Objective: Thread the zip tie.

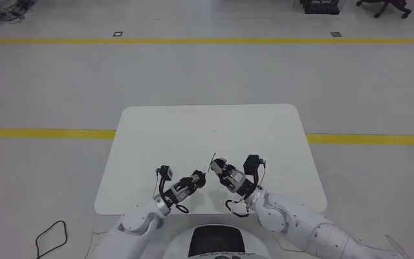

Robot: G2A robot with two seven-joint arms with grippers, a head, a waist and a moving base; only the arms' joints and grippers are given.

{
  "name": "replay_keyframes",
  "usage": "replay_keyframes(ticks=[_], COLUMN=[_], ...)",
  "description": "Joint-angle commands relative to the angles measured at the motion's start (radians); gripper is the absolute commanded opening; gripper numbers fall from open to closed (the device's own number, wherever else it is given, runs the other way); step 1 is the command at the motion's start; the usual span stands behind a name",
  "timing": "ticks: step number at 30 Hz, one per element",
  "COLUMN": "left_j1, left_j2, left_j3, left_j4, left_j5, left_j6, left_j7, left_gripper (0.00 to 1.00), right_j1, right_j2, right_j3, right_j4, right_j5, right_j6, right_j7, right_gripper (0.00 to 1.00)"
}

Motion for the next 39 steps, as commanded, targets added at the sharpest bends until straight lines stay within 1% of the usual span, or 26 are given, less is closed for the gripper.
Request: replay_keyframes(ticks=[1, 9, 20, 39], left_j1=[0.001, 0.001, 0.000, 0.001], left_j2=[-0.001, -0.005, -0.010, -0.017], left_j3=[-0.002, -0.007, -0.010, -0.018], left_j4=[0.000, 0.004, 0.009, 0.012], left_j5=[0.001, 0.002, 0.004, 0.006], left_j6=[0.000, 0.000, 0.000, 0.000], left_j7=[-0.001, -0.009, -0.017, -0.026], left_gripper=[0.00, 0.00, 0.00, 0.00], right_j1=[-0.005, -0.025, -0.042, -0.059], right_j2=[-0.004, -0.024, -0.043, -0.064], right_j3=[0.007, 0.037, 0.066, 0.095], right_j4=[0.002, 0.006, 0.011, 0.020], right_j5=[-0.004, -0.020, -0.034, -0.046], right_j6=[-0.002, -0.003, -0.003, -0.003], right_j7=[0.005, 0.030, 0.056, 0.084], right_gripper=[0.00, 0.00, 0.00, 0.00])
